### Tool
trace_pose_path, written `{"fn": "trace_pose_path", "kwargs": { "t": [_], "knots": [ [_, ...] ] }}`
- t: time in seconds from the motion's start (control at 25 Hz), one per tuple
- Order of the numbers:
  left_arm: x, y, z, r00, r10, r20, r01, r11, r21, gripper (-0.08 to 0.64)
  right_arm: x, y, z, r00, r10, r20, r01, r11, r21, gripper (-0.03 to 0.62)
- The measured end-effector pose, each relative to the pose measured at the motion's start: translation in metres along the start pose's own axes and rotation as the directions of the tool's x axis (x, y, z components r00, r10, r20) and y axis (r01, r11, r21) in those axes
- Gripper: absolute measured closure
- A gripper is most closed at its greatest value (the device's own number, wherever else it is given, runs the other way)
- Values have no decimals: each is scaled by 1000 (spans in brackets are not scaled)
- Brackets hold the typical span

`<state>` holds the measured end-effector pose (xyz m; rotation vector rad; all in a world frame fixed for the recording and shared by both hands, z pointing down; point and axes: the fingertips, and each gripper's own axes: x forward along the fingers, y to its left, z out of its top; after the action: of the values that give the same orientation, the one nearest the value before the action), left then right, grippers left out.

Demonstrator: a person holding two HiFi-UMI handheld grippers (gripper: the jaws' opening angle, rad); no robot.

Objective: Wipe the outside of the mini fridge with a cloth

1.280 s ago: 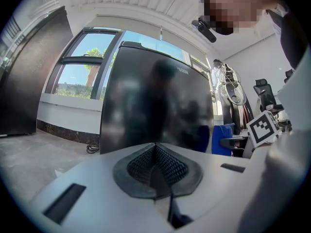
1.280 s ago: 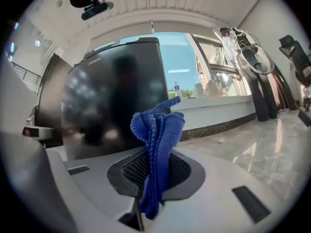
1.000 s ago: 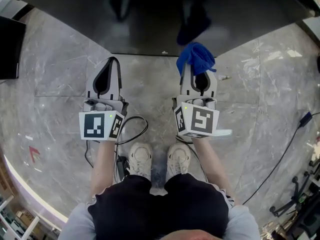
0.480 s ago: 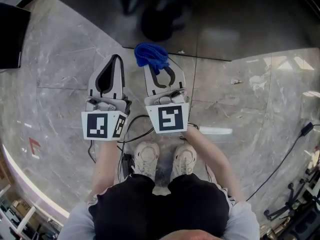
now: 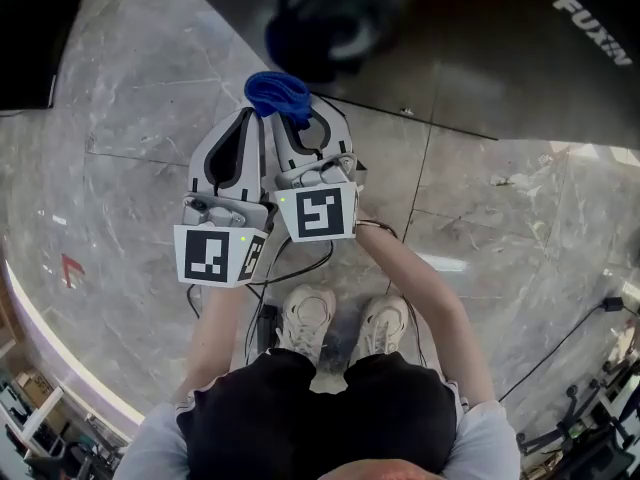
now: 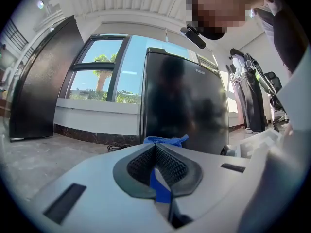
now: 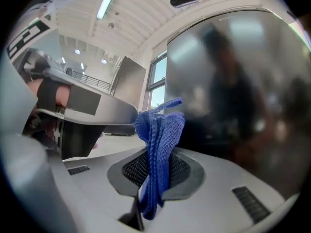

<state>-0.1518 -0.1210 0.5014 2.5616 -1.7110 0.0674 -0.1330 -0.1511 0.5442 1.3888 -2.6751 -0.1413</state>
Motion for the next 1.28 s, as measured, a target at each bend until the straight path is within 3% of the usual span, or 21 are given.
{"fn": "trace_pose_path", "kwargs": {
  "t": [0.36, 1.28],
  "knots": [
    [-13, 19, -4, 1000, 30, -9, -30, 999, -12, 555, 23, -1, -8, 998, -52, 31, 55, 993, -102, 517],
    [-10, -25, 8, 999, -36, 5, 36, 999, 15, 555, -55, -77, -4, 968, -251, 1, 249, 961, -117, 517]
  ]
}}
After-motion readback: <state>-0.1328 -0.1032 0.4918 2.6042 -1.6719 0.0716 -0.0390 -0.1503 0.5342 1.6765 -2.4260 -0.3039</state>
